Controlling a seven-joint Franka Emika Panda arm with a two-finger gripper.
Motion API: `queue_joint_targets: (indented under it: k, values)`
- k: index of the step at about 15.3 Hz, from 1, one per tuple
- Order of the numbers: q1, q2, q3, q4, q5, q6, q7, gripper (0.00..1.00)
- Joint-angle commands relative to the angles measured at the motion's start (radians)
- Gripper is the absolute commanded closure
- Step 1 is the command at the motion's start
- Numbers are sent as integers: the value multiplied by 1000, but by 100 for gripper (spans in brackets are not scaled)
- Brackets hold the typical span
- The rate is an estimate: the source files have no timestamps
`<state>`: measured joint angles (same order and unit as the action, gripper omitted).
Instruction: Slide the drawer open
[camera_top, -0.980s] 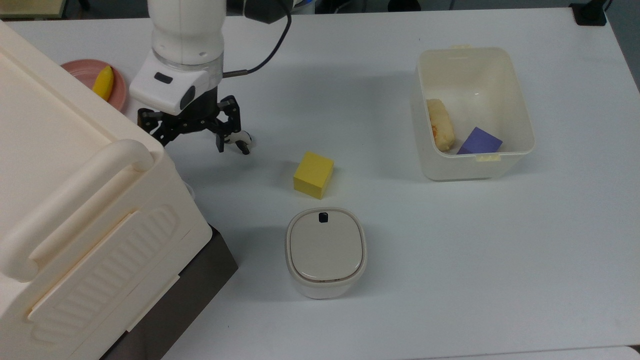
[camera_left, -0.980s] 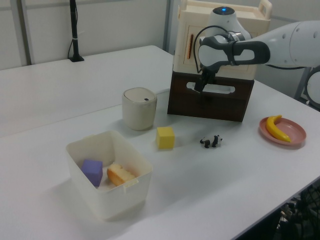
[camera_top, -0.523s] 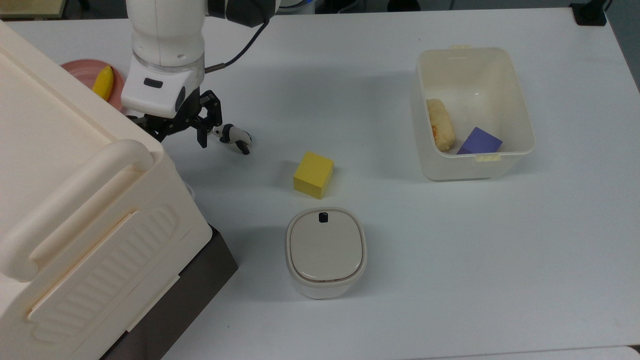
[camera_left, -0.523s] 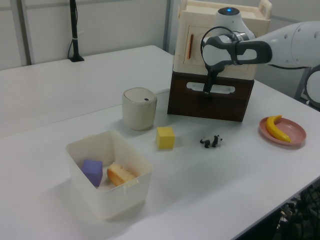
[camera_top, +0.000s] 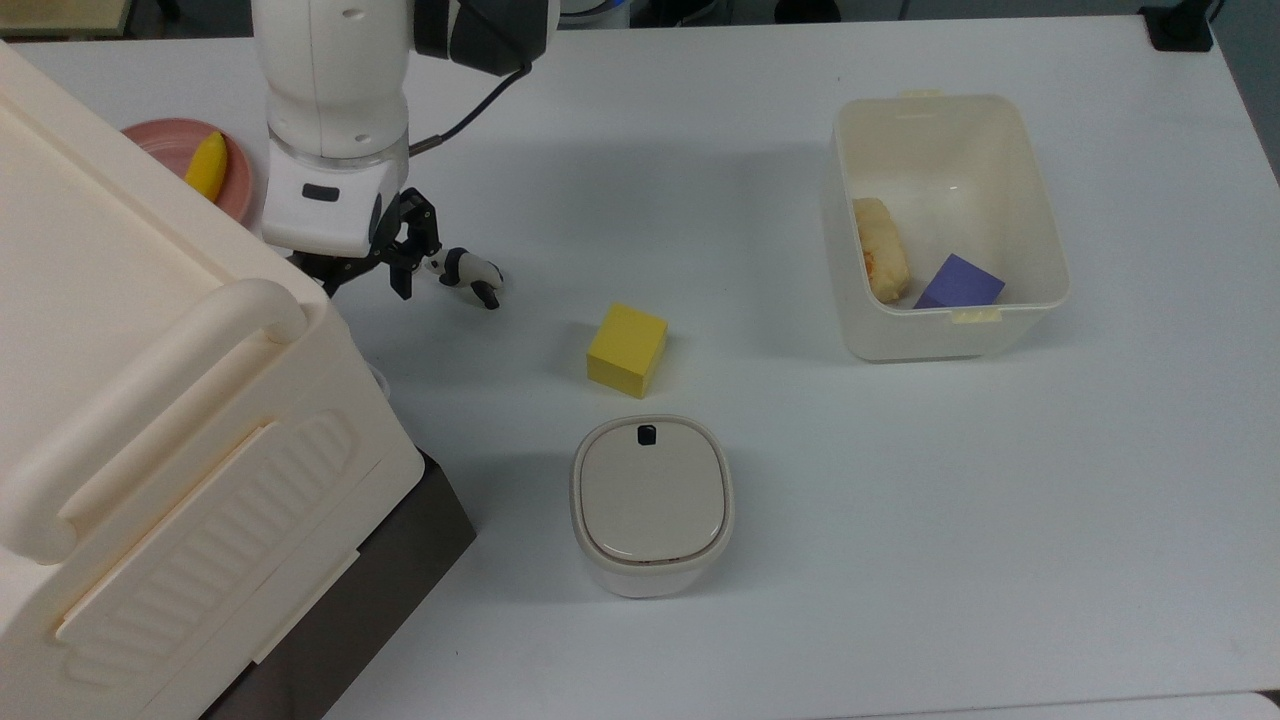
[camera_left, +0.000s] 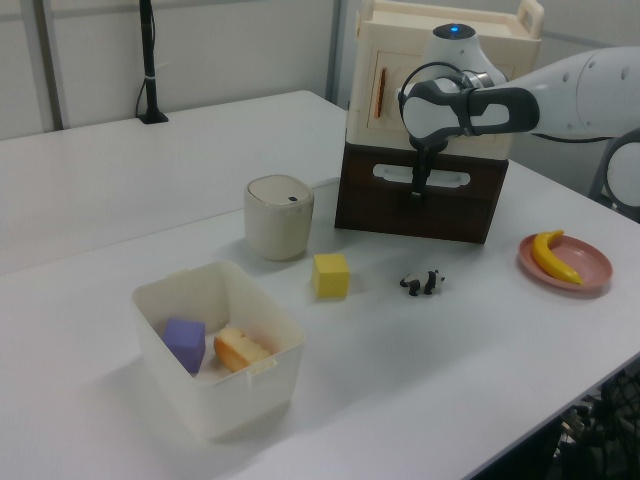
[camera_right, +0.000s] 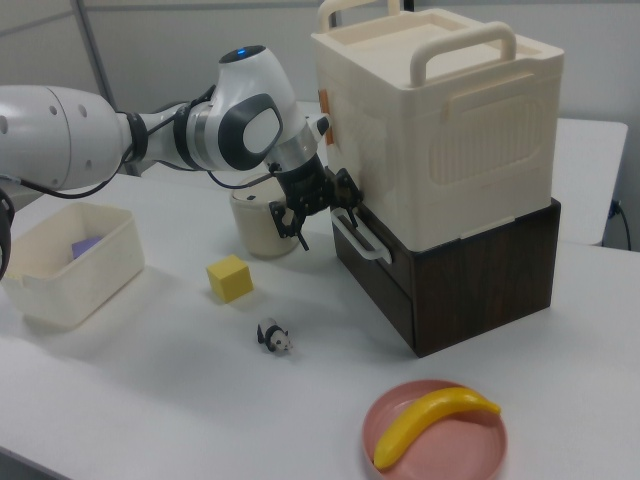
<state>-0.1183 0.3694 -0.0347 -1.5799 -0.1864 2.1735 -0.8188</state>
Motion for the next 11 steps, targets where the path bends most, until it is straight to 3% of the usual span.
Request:
queue_joint_targets:
  k: [1,8,11]
  values:
    - [-9,5,4,1,-10,12,-29,0]
    - [-15,26,4,6,-10,14,-57,0]
    - [-15,26,4,6,-8,14,-66,9]
